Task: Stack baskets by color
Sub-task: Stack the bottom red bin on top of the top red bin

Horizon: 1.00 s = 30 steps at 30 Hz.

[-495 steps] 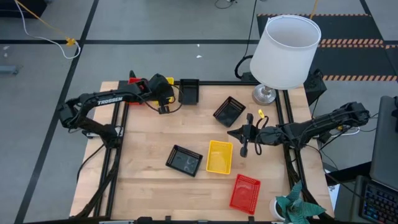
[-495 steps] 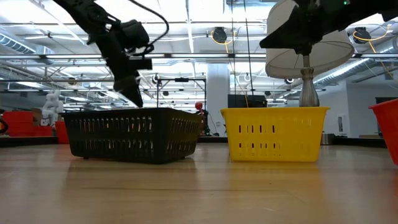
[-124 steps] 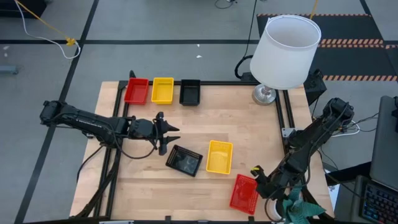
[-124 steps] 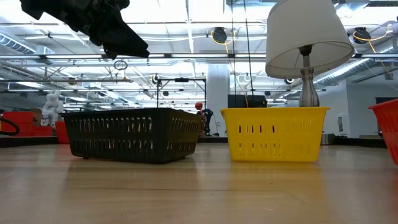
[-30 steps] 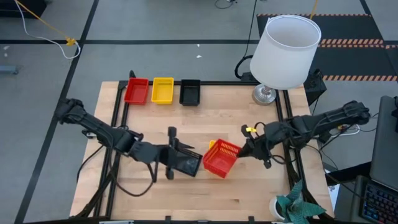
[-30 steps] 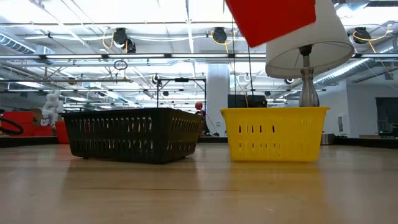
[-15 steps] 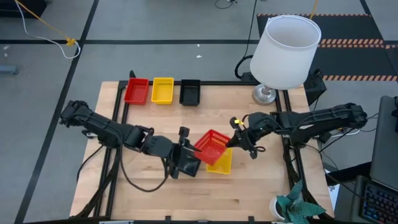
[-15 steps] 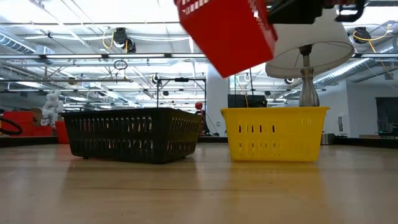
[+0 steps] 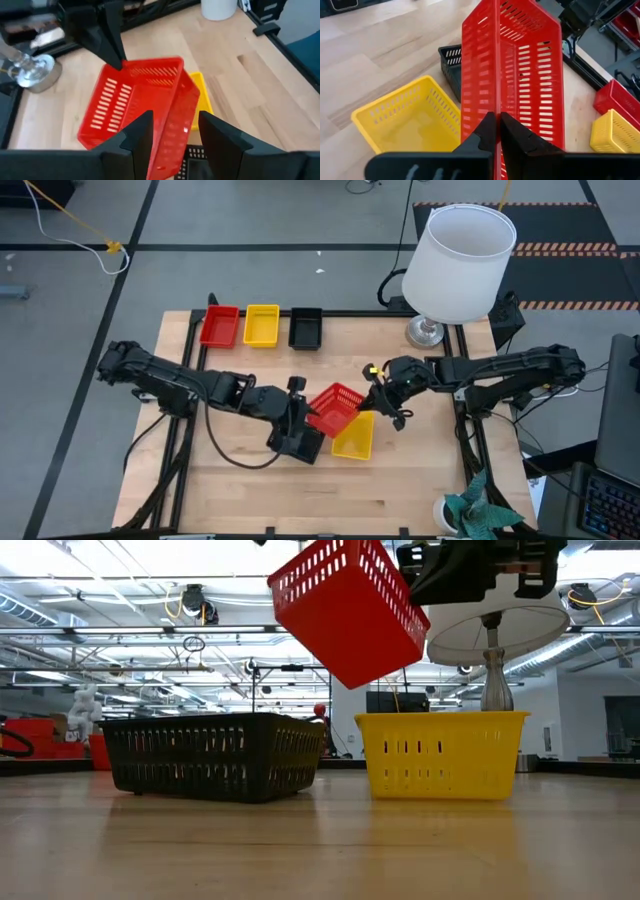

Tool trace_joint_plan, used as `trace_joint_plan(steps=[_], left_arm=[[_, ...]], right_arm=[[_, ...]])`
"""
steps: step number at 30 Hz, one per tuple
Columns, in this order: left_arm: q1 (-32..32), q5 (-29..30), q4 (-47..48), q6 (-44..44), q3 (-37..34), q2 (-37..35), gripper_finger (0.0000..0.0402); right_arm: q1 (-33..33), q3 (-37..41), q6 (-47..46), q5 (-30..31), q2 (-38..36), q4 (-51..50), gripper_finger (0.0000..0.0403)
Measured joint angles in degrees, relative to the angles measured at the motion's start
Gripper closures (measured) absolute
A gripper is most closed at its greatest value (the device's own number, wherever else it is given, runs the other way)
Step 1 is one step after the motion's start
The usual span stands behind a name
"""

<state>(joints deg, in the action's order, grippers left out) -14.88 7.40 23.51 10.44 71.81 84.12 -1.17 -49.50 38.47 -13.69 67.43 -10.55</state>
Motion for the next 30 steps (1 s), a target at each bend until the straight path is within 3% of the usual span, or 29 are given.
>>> trace_joint_plan(steps=[21,30], left_arm=[[4.6,-4.6,-1.0,3.0,-0.4,3.9,0.0243],[3.9,-7.2,-1.2,4.3,-0.4,3.8,0.0316]], right_arm=[[0.0,0.0,1.0,0.1,-0.1,-0.1,0.0397],[-0.1,0.0,1.2,0.1,-0.1,0.0,0.0396]])
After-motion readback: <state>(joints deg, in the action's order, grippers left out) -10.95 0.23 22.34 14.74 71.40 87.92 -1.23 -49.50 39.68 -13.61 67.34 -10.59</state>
